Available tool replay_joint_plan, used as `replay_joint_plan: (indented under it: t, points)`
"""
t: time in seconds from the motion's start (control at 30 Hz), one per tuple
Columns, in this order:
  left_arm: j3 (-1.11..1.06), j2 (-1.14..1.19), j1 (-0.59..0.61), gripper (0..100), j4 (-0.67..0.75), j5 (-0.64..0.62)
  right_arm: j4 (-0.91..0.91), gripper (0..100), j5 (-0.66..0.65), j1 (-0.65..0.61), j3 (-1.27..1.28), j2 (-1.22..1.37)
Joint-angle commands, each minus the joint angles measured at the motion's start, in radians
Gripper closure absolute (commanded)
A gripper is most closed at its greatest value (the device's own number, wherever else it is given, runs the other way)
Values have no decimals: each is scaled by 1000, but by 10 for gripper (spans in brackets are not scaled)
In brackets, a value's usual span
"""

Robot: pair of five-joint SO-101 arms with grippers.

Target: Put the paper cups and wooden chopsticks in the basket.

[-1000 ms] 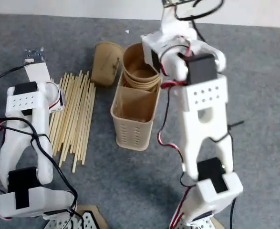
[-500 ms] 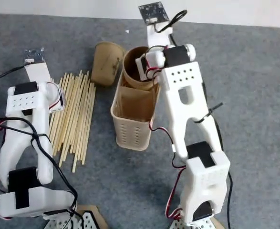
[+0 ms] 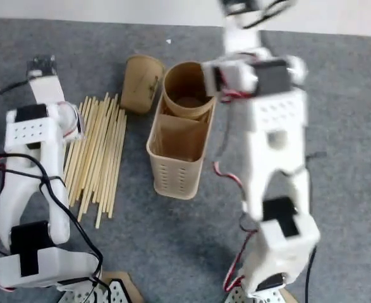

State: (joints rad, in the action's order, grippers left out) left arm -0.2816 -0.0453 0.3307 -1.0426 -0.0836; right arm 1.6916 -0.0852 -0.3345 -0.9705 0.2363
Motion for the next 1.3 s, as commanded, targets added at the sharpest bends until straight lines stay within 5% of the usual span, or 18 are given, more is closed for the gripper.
replay_joint_plan:
  t: [0.0,0.23,0.33,0.47,0.7,1.0,1.27]
  points:
    - [165,-4,-10,849,-49,83,73,738,-38,148,-50,-239]
    - [512,116,-67,848,-183,89,70,738,-210,329,532,-440]
    - [700,257,-76,839,-430,120,-13,738,-253,424,840,-542]
    - [892,472,-84,790,-755,295,-386,738,-269,533,1360,-763]
    - [889,616,-59,896,-746,433,-901,738,-262,538,2195,-1102]
    - [776,627,-180,897,-700,433,-931,738,-259,555,2433,-1336]
    - [576,619,-239,843,-493,379,-1055,738,-261,634,2597,-1498]
